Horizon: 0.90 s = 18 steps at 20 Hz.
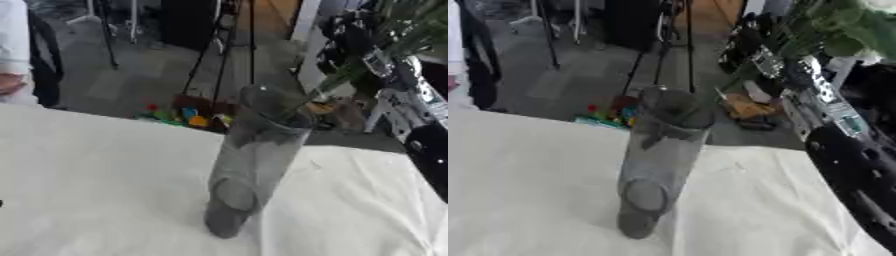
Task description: Arrange flowers into the vase.
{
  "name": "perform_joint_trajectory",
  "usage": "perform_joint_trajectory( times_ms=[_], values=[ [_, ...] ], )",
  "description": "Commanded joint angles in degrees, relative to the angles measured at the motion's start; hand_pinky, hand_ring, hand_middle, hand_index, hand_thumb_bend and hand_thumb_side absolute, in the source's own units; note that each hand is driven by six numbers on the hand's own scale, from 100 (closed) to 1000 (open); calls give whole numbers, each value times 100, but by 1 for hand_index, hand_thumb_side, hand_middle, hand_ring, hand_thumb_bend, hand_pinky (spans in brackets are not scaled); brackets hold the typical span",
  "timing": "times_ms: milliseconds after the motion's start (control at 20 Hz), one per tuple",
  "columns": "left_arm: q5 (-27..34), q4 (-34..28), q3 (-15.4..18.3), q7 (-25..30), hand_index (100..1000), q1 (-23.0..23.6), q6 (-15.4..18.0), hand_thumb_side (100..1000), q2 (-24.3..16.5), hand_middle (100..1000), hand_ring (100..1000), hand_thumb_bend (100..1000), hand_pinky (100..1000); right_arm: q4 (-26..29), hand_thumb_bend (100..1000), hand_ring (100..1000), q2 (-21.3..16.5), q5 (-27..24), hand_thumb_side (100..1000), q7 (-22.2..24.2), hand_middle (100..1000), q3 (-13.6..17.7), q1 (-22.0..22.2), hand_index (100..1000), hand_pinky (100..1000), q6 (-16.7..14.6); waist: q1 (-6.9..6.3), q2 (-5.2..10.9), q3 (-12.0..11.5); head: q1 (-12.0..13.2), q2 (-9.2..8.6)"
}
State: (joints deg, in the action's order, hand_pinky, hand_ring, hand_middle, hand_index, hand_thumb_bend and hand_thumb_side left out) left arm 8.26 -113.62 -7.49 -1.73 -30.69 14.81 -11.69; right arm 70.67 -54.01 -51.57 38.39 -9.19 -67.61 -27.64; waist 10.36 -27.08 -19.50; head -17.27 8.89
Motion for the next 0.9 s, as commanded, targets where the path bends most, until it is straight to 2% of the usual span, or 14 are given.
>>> perform_joint_trajectory(
  times_ms=[50,500,900],
  values=[
    [-7,-98,41,2,931,-24,-10,1000,-115,891,666,287,722,19,116,100,-222,-21,281,1357,100,111,-119,100,100,-1351,-42,195,18,-6,-103],
    [1,-98,50,-5,931,-18,-31,1000,-107,887,667,299,719,-86,114,100,-120,-121,281,1357,100,76,-246,100,100,-1103,-3,275,48,36,-185],
    [15,-98,60,-8,930,-17,-38,1000,-130,885,667,307,717,-138,118,100,-156,-187,274,1357,100,128,-209,100,100,-1223,38,361,86,56,-217]
  ],
)
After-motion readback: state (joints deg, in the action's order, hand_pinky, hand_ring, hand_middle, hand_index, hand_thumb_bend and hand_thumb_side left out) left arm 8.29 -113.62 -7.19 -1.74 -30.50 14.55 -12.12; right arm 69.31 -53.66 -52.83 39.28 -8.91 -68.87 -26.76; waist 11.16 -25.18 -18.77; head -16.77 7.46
